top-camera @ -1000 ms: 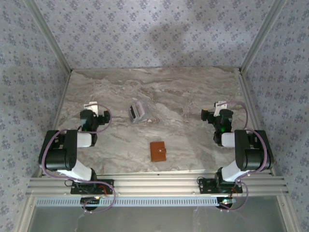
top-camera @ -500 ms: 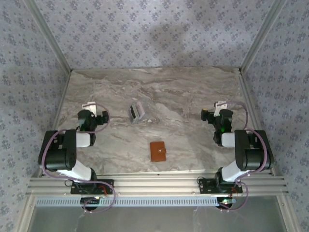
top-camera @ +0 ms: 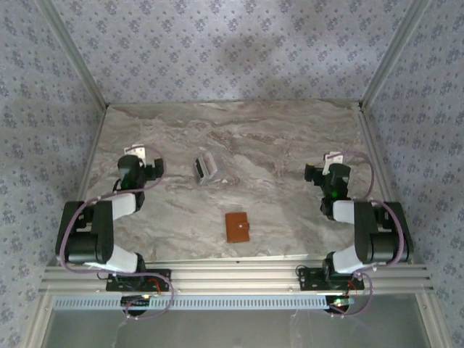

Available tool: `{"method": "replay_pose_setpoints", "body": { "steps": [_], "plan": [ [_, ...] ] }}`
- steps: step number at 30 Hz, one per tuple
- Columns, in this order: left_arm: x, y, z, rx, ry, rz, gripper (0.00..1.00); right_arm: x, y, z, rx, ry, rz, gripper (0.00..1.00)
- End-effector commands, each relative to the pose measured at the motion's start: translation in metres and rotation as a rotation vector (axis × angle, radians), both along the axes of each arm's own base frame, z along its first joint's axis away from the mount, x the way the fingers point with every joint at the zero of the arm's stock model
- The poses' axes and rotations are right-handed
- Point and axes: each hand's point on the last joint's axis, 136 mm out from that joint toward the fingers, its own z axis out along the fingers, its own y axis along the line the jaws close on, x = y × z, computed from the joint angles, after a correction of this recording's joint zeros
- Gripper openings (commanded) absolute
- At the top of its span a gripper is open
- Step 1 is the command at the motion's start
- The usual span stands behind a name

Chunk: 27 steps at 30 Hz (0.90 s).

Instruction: Put the credit cards into the card holder

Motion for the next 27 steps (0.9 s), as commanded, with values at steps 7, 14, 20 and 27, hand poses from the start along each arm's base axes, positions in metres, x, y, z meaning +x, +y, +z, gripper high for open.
{"method": "replay_pose_setpoints", "body": {
  "steps": [7,14,20,27],
  "plan": [
    [-0.024,0.009,0.077,-0.235,0.105,0.286,1.0,-0.019,-0.013,0.087,0.333,-0.1,-0.269,1.0],
    [-0.04,-0.031,0.085,-0.52,0.117,0.096,1.0,-0.024,0.003,0.081,0.545,-0.006,-0.246,1.0],
    [-0.068,-0.088,0.093,-0.577,0.139,-0.113,0.99,-0.032,0.04,0.087,0.447,0.069,-0.199,1.0],
    [-0.115,-0.159,0.067,-0.704,0.225,-0.324,0.81,-0.054,0.111,0.056,0.311,0.247,-0.084,0.95]
  ]
}}
